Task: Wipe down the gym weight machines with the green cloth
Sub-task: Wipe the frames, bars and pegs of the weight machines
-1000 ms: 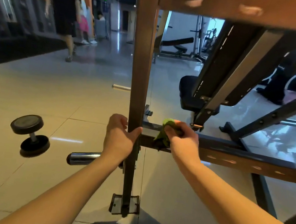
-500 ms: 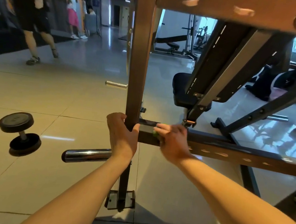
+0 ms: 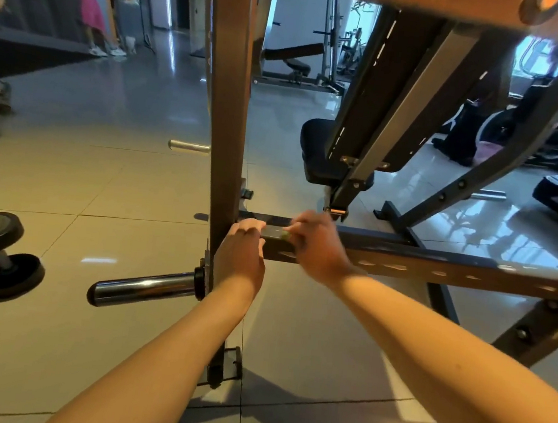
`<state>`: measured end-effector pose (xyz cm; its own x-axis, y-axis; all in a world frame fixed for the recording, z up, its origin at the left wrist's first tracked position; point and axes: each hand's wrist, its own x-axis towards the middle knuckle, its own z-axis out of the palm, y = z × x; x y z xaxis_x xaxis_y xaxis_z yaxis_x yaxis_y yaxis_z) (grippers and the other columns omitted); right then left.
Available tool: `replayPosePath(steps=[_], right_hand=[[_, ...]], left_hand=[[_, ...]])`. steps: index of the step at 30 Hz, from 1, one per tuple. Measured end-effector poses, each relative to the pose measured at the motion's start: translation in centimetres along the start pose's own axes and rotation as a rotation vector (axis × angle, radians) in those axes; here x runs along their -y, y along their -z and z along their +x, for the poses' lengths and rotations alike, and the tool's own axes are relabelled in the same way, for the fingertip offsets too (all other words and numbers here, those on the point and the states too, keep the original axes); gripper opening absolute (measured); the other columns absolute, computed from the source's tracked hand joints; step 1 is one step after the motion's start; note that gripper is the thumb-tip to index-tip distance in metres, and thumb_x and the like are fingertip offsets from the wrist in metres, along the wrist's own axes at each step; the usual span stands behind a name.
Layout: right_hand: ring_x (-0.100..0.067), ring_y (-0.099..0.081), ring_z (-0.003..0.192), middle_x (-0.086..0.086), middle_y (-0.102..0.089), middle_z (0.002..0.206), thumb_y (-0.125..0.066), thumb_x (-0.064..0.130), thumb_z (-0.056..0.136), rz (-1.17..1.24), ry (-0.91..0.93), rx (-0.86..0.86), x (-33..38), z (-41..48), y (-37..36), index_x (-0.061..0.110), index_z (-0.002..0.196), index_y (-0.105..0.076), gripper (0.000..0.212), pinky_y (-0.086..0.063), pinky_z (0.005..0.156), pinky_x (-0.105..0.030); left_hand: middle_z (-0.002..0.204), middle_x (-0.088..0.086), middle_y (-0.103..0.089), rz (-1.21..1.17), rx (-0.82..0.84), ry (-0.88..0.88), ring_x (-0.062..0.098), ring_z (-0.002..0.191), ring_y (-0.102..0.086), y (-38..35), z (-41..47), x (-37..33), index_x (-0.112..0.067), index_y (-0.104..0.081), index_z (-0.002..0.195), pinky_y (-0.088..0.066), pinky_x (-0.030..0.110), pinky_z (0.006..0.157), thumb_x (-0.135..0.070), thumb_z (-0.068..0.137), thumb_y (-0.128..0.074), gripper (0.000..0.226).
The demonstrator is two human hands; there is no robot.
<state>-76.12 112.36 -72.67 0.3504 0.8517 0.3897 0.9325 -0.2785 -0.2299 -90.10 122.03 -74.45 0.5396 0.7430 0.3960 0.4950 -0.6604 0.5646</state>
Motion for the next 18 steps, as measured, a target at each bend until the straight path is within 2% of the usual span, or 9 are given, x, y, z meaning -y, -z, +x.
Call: replayPosePath(steps=[2,4,7,10,13,15,18], right_hand=[[-0.021,-0.053,0.118,0.005,-0.061,0.109,-0.061,0.011,0.096,-0.172,-0.075,0.012,-4.6,-1.7,2.7,0.022,0.105,-0.073,0.019,-0.040,0.107,-0.041],[-0.022,-0.056,0.114,0.003,-0.066,0.102,-0.058,0.007,0.096,-0.204,-0.156,-0.021,-7.1,-3.6,4.4,0.021,0.101,-0.075,0.022,-0.039,0.108,-0.044],[-0.018,-0.058,0.111,0.007,-0.066,0.102,-0.054,0.014,0.096,-0.061,-0.309,-0.063,-5.4,-3.1,3.6,0.029,0.096,-0.072,0.023,-0.044,0.106,-0.042],[-0.009,-0.064,0.107,0.006,-0.068,0.108,-0.060,0.011,0.098,0.189,-0.214,-0.050,0.5,-0.3,0.9,0.025,0.107,-0.072,0.021,-0.055,0.098,-0.034],[-0.022,-0.065,0.115,-0.011,-0.070,0.120,-0.069,-0.005,0.089,0.317,-0.061,-0.060,6.1,2.9,-1.2,0.006,0.121,-0.071,0.034,-0.052,0.102,-0.027],[-0.026,-0.063,0.114,-0.013,-0.070,0.120,-0.070,-0.005,0.087,0.297,-0.014,-0.017,7.1,3.6,-1.4,0.003,0.118,-0.073,0.032,-0.052,0.099,-0.029],[-0.017,-0.068,0.106,-0.005,-0.073,0.112,-0.072,0.008,0.092,0.219,0.055,-0.032,4.1,2.3,-0.3,0.009,0.116,-0.075,0.024,-0.059,0.092,-0.029]], left_hand=[[0.144,0.006,-0.052,0.009,-0.015,-0.009,0.024,0.133,-0.052,-0.6,-0.3,-0.5,-0.018,-0.056,0.140,-0.047,0.039,0.109,-0.025,0.105,-0.053,0.035],[0.142,0.007,-0.054,0.008,-0.046,-0.030,0.024,0.132,-0.052,-0.9,-0.5,-0.7,-0.016,-0.060,0.136,-0.046,0.037,0.110,-0.026,0.104,-0.056,0.034],[0.138,0.003,-0.055,0.020,-0.067,-0.058,0.021,0.131,-0.050,-0.5,-0.4,-0.2,-0.018,-0.067,0.129,-0.050,0.037,0.106,-0.025,0.103,-0.056,0.028],[0.128,0.000,-0.055,0.089,-0.132,-0.108,0.021,0.121,-0.046,0.7,-0.3,1.0,-0.020,-0.068,0.116,-0.050,0.036,0.100,-0.015,0.097,-0.065,0.020],[0.115,0.004,-0.063,0.186,-0.261,-0.188,0.026,0.109,-0.048,1.1,0.0,3.2,-0.019,-0.070,0.105,-0.050,0.043,0.091,-0.007,0.079,-0.082,0.031],[0.113,0.007,-0.061,0.133,-0.350,-0.189,0.031,0.107,-0.049,0.9,0.4,4.8,-0.019,-0.069,0.102,-0.045,0.047,0.088,-0.009,0.079,-0.083,0.029],[0.115,0.012,-0.056,0.127,-0.438,-0.271,0.035,0.107,-0.048,0.4,0.8,5.9,-0.015,-0.067,0.105,-0.038,0.040,0.089,-0.015,0.084,-0.080,0.024]])
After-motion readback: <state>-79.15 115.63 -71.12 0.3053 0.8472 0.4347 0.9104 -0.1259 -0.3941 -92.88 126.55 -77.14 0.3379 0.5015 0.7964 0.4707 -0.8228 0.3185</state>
